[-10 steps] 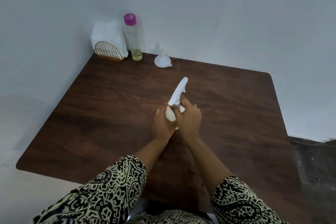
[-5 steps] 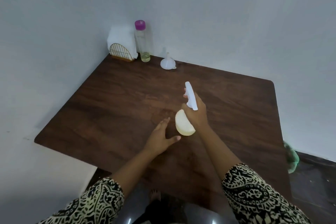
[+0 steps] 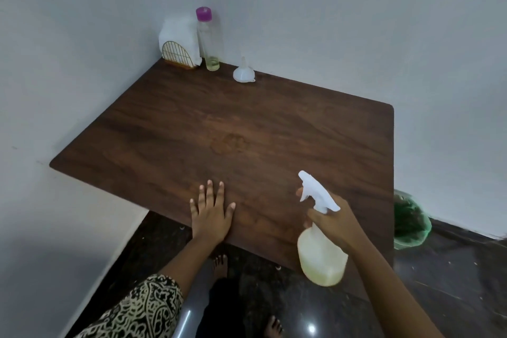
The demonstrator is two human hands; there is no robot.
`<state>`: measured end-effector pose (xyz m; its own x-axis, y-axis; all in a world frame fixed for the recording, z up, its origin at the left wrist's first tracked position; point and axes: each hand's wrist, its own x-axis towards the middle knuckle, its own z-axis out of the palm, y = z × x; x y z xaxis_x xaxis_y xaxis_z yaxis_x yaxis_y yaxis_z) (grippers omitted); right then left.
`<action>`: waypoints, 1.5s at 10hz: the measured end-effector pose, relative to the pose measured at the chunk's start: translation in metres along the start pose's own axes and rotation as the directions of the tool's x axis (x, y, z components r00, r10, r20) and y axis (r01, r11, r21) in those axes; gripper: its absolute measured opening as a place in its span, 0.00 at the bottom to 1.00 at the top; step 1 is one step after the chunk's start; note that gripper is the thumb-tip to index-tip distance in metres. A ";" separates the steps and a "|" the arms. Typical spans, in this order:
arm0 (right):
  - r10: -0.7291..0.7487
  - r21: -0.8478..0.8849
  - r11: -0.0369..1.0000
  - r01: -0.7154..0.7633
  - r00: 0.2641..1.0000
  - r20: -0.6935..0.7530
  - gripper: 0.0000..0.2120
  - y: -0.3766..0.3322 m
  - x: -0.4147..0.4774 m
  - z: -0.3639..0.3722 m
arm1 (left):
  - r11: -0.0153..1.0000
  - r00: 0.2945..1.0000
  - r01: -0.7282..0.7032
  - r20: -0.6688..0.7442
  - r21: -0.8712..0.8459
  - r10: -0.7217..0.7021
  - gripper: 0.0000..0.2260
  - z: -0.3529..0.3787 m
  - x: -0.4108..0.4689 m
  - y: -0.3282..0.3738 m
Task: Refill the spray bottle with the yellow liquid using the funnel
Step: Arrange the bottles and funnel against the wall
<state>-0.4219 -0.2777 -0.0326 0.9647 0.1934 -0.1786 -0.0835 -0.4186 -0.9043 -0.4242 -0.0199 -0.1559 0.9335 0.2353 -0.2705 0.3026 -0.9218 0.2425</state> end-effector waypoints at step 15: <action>-0.142 0.135 0.980 0.149 0.988 -0.061 0.10 0.011 0.015 -0.014 | 0.997 0.995 0.013 0.101 -0.080 -0.005 0.30 -0.017 0.001 -0.001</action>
<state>-0.4053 -0.2914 -0.0396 0.9802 0.1966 -0.0242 0.0287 -0.2617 -0.9647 -0.4204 -0.0137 -0.1400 0.9080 0.2073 -0.3642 0.3288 -0.8912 0.3126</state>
